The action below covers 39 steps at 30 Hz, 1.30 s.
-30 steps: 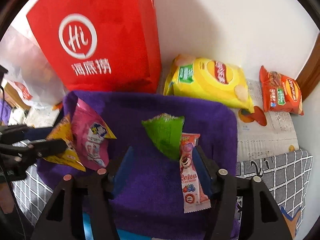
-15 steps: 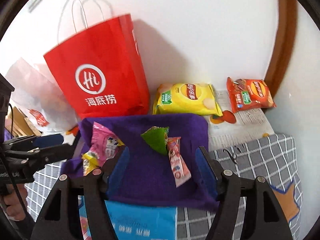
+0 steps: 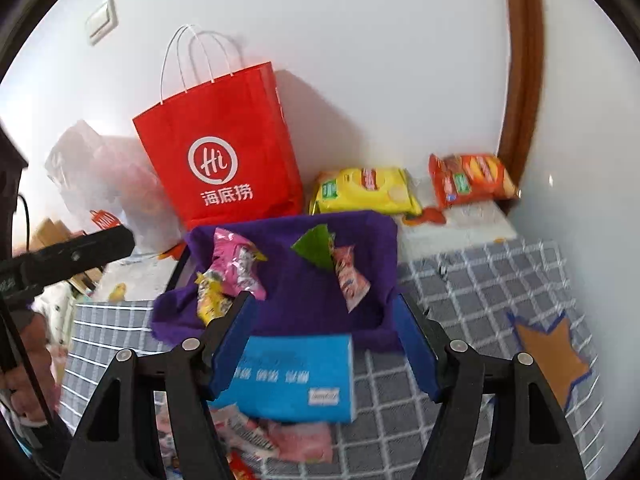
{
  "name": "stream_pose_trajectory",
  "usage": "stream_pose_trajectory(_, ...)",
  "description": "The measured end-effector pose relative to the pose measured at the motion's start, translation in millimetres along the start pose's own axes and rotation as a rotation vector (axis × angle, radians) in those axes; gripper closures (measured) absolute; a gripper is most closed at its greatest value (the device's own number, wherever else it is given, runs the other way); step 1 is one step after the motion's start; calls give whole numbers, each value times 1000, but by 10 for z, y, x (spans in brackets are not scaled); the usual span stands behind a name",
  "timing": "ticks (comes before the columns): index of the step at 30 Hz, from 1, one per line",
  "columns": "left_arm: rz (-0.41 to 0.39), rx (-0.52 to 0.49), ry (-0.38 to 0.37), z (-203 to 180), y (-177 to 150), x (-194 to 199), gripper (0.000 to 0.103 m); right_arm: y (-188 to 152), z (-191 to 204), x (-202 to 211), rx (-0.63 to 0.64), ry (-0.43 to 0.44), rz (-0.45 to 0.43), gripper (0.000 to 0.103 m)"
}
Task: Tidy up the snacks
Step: 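Withdraw both tools from the towel back toward the snack pile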
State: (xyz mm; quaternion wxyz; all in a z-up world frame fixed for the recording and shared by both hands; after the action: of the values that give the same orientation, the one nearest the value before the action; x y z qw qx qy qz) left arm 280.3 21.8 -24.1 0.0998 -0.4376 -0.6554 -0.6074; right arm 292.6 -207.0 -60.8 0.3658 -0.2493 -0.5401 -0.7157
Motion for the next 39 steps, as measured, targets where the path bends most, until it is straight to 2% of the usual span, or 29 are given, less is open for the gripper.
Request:
stream_pose_trajectory(6,7,21,56,-23,-249,234,37,-269,-1,99,66,-77,11,32)
stream_pose_trajectory(9,13,47,84,1,-393,312,37,-425,-95,73,26,-26,68,32)
stream_pose_trajectory(14,6,93,115,56,-633,424,37,-698,-184,-17,27,-43,101,32)
stream_pose_trajectory(17,22,121,126,100,-797,440,37,-902,-166,-74,59,-19,115,33)
stream_pose_trajectory(20,39,142,153,146,-947,429,37,-1102,-99,-162,95,4,128,33)
stream_pose_trajectory(26,81,174,194,273,-1142,377,37,-1295,136,-300,202,29,143,35)
stream_pose_trajectory(30,118,209,205,412,-1223,353,36,-1370,278,-386,271,18,147,35)
stream_pose_trajectory(34,134,213,248,531,-1313,367,33,-1423,393,-504,320,-16,164,35)
stream_pose_trajectory(39,137,245,239,681,-1431,402,33,-1488,558,-637,399,-59,165,35)
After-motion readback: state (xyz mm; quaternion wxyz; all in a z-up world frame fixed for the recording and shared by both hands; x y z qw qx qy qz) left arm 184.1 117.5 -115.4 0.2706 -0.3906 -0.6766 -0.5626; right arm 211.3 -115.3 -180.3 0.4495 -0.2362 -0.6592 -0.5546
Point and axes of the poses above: each gripper's, at about its wrist camera, not at the fingertips, and x roughly against the way its jaws point, z to its left, y to its top, the point moved 2 cm from there along -x, roughly the way its jaws point, and after that the axes turned 10 degrees about -x, right-handed, at the moved point
